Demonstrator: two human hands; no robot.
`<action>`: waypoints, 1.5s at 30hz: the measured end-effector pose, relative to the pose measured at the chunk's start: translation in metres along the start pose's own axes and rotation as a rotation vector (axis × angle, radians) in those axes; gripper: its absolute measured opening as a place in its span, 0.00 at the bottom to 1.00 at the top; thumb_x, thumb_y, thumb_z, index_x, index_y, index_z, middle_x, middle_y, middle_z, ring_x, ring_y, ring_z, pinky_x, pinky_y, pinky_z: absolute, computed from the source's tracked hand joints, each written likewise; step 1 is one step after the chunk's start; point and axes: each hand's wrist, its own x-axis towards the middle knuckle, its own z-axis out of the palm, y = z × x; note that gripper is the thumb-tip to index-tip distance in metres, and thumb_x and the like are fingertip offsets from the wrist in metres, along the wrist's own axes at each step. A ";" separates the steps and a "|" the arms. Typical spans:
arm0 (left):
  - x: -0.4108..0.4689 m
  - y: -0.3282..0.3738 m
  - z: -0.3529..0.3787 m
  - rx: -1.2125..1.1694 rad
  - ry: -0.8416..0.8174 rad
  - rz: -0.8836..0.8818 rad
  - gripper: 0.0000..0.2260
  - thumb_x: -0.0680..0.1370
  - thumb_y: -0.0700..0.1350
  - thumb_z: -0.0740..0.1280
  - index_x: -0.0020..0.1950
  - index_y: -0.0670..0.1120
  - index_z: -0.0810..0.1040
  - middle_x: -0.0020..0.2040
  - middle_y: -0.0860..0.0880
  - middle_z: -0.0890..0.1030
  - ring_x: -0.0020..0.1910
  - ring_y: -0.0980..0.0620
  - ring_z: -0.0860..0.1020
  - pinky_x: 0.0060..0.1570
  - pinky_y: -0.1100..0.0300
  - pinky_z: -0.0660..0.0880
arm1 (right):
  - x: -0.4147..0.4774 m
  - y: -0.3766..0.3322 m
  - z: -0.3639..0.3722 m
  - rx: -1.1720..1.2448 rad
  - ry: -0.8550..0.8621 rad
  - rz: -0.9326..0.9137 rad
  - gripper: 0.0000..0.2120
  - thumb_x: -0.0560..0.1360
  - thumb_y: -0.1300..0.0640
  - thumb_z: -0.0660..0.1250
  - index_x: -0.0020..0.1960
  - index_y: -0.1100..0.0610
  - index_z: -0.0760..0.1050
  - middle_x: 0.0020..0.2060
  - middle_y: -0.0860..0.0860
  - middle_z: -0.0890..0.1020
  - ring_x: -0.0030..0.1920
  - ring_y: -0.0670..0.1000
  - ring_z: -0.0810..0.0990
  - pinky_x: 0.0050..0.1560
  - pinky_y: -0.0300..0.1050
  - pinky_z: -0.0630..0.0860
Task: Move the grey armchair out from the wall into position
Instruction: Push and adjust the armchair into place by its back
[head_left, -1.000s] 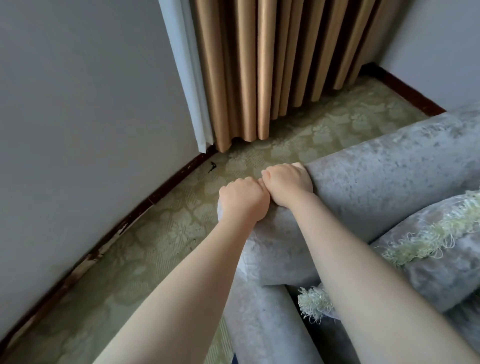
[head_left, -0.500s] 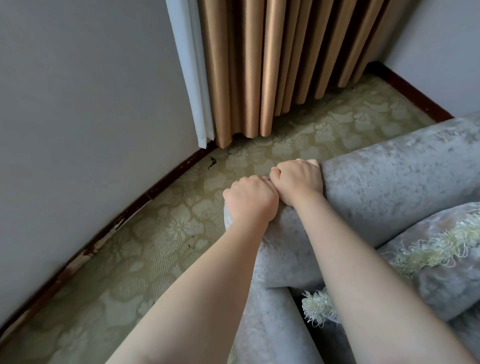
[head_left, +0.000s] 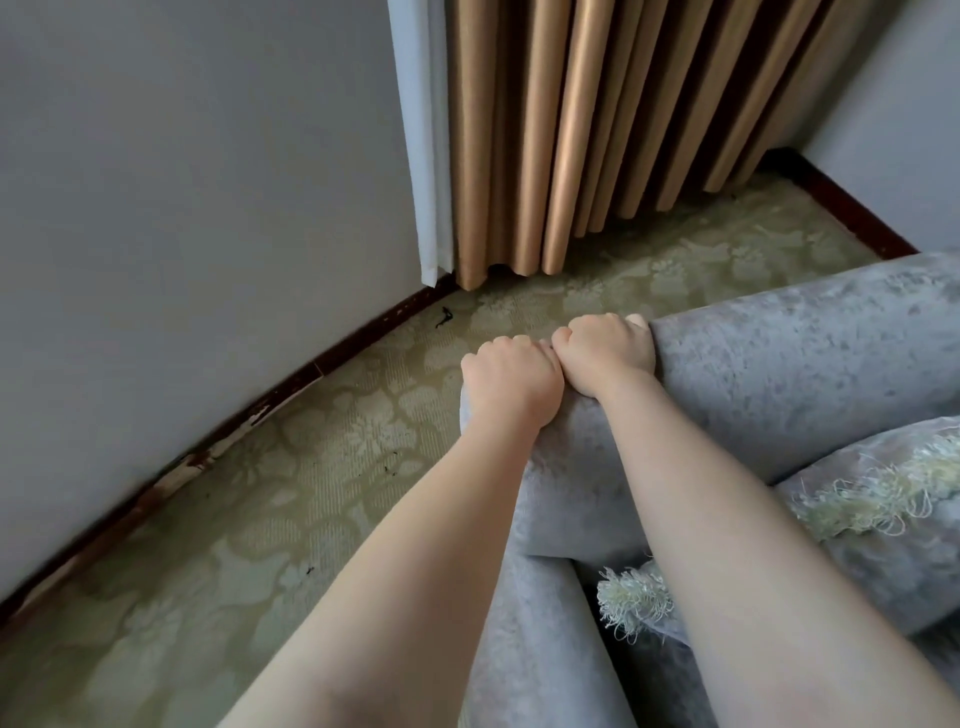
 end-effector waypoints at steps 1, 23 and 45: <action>-0.008 -0.003 0.000 0.000 0.004 -0.008 0.18 0.81 0.50 0.48 0.40 0.45 0.73 0.44 0.44 0.79 0.41 0.45 0.72 0.42 0.52 0.61 | -0.008 -0.003 0.002 -0.009 0.002 -0.008 0.21 0.77 0.51 0.48 0.43 0.56 0.78 0.45 0.54 0.82 0.50 0.55 0.76 0.54 0.50 0.63; 0.005 -0.019 -0.019 -0.088 -0.522 -0.106 0.25 0.80 0.53 0.42 0.60 0.44 0.73 0.58 0.45 0.77 0.58 0.44 0.74 0.56 0.47 0.65 | -0.023 -0.030 0.004 0.084 0.095 0.356 0.15 0.73 0.51 0.57 0.45 0.56 0.80 0.47 0.51 0.82 0.55 0.52 0.74 0.67 0.47 0.55; 0.270 0.026 -0.055 0.110 -0.238 0.760 0.25 0.79 0.58 0.48 0.63 0.42 0.71 0.61 0.42 0.75 0.61 0.41 0.70 0.59 0.47 0.62 | 0.166 -0.054 -0.054 0.392 0.124 1.169 0.20 0.79 0.46 0.53 0.62 0.56 0.73 0.61 0.55 0.74 0.63 0.57 0.70 0.60 0.53 0.65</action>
